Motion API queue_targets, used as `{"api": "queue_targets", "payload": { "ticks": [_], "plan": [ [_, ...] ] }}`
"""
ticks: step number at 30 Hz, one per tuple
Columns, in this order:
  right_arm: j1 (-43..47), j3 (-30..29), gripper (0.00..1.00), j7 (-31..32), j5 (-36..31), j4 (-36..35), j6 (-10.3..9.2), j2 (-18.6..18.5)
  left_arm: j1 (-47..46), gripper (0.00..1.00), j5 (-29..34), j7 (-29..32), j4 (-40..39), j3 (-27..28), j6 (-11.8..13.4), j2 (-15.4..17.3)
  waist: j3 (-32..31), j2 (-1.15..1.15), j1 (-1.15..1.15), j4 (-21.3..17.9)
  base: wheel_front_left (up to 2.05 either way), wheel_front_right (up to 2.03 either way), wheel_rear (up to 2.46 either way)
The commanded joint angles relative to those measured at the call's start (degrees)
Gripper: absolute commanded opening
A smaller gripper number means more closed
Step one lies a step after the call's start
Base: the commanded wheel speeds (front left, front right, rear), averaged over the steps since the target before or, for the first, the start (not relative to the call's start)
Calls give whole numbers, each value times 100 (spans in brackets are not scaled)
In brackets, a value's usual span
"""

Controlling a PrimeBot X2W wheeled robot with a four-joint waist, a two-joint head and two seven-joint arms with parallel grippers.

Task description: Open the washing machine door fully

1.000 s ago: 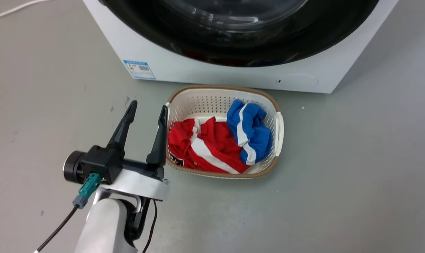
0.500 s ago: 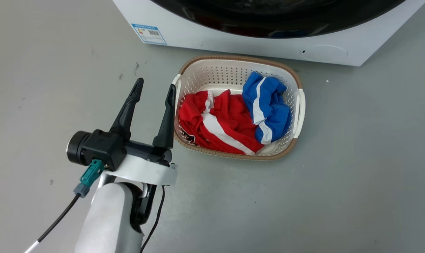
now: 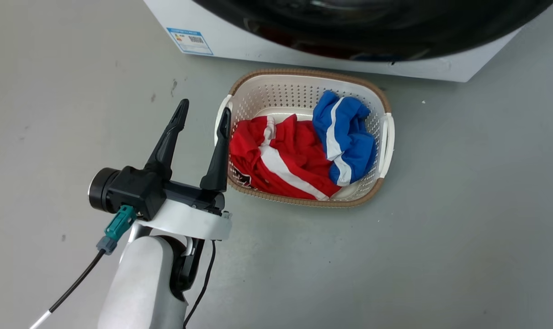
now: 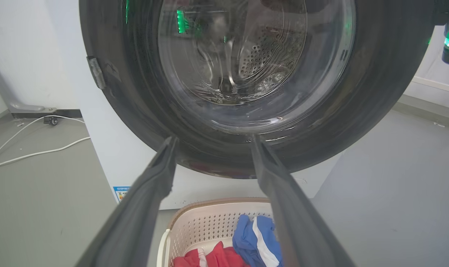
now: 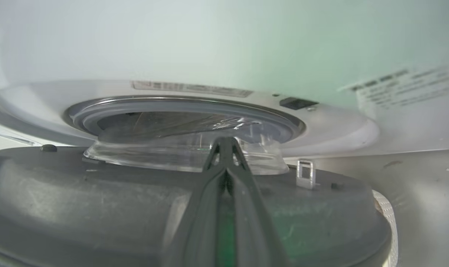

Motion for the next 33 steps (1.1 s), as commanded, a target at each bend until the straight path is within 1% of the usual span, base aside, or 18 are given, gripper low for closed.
{"api": "queue_targets", "payload": {
  "ticks": [1, 6, 14, 22, 29, 33],
  "plan": [
    [226, 53, 0, 158, 33, -110, 16, 165, -18, 100, 7, -13, 12, 14, 1, -7, -73, 0, -1, -49, 0, 0, 0],
    [778, 129, 0, 656, 120, -612, 15, 152, 93, 100, -38, -13, 69, 36, 2, -7, -294, 0, -1, -145, 0, 0, 0],
    [1878, 183, 0, 1064, 286, -1414, 15, 260, 336, 100, -25, -13, 247, 79, 2, -7, -850, 0, -1, -283, 0, 0, 0],
    [3052, 228, 0, 1337, 453, -2127, 15, 526, 679, 100, -8, -13, 475, 55, 1, 30, -1498, 0, -1, -322, 0, 0, 0],
    [4047, 278, 0, 1504, 655, -2793, 15, 876, 996, 100, -52, -13, 665, -14, 1, 53, -2009, 0, -1, -279, 0, 0, 0],
    [4480, 345, 0, 1426, 670, -3162, 15, 1159, 1125, 100, -101, -13, 731, -37, 1, 64, -2186, 0, -1, -296, 0, 0, 0]
  ]
}}
